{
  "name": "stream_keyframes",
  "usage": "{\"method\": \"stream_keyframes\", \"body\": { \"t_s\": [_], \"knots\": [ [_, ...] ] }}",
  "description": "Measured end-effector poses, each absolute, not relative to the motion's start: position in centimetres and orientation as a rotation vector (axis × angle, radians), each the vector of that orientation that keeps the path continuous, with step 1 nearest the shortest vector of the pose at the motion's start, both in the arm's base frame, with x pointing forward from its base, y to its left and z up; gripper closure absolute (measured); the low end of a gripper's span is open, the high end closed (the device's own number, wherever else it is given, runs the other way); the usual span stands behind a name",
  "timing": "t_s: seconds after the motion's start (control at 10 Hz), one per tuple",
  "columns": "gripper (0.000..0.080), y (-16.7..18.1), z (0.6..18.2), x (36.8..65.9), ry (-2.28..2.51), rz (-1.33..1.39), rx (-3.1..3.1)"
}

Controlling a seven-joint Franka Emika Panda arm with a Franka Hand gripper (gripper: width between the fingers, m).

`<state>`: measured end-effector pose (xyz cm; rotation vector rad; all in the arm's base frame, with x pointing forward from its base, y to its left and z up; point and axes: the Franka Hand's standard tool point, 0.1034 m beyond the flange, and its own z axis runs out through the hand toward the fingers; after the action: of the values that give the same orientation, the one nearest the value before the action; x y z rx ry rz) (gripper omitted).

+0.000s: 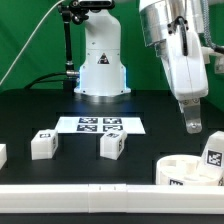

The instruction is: Assemble stool

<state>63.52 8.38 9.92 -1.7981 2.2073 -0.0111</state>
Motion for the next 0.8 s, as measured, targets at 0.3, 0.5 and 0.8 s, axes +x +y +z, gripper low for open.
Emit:
{"method": "stream_keyframes", "body": {
  "t_s": [0.3,0.5,0.8],
  "knots": [
    [0.0150,8.4,9.9,63.5,2.208,-0.011,-1.798],
    [0.0150,7.5,9.4,63.0,2.047,-0.026,-2.034],
    [0.0150,4.6,9.2,62.9,1.795,-0.060,-2.275]
  ]
}}
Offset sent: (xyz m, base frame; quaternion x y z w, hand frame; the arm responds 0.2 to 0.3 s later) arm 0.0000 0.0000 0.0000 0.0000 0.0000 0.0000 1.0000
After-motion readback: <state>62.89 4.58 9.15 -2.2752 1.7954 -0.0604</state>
